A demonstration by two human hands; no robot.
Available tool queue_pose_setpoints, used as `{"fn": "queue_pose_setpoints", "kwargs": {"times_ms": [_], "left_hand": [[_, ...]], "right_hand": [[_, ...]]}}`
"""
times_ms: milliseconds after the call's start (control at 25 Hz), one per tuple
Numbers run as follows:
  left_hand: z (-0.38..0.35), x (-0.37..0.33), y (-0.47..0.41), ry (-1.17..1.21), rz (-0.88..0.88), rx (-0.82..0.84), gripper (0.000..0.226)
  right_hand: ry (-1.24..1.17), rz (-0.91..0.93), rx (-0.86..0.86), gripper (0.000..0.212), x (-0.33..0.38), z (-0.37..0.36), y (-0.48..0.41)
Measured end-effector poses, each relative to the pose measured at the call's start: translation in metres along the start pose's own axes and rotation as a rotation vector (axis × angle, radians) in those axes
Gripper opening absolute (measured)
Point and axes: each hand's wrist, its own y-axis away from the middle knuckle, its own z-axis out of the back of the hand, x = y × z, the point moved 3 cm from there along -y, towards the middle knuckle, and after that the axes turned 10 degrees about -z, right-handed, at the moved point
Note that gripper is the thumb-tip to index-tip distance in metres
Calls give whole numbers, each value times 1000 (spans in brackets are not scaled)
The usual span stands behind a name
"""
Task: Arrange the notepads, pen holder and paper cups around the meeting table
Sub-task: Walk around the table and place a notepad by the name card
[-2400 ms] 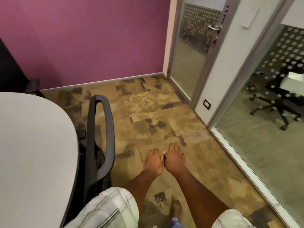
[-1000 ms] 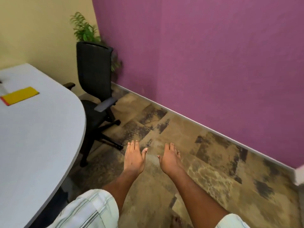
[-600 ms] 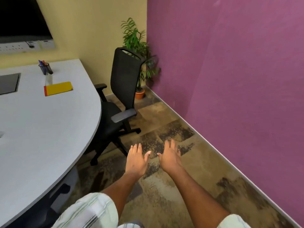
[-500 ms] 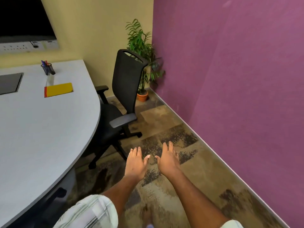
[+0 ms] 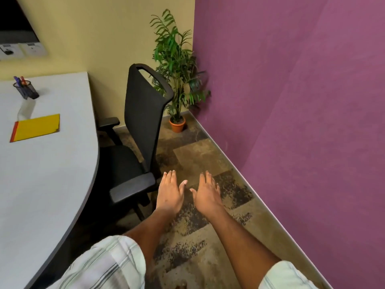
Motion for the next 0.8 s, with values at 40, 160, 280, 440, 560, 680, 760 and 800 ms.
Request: {"fn": "queue_pose_setpoints", "kwargs": {"times_ms": [40, 160, 280, 440, 560, 680, 760, 800], "left_hand": [[-2, -1, -21, -6, 8, 21, 65], [-22, 0, -94, 9, 46, 19, 64], [-31, -4, -155, -20, 24, 21, 58], [-44, -2, -239, -75, 62, 32, 55], [-55, -13, -324, -34, 200, -51, 58], [-53, -12, -383, 30, 273, -79, 59], [-60, -6, -430, 16, 338, -82, 58], [-64, -3, -448, -31, 360, -77, 58]], "right_hand": [[6, 29, 9, 69, 6, 5, -24], [23, 93, 18, 69, 20, 10, -106], [36, 123, 36, 69, 26, 23, -173], [70, 220, 70, 69, 36, 45, -267], [138, 309, 85, 68, 43, 74, -362], [158, 352, 100, 65, 60, 90, -425], [138, 384, 143, 64, 78, 94, -470], [161, 395, 143, 64, 84, 91, -490]]}}
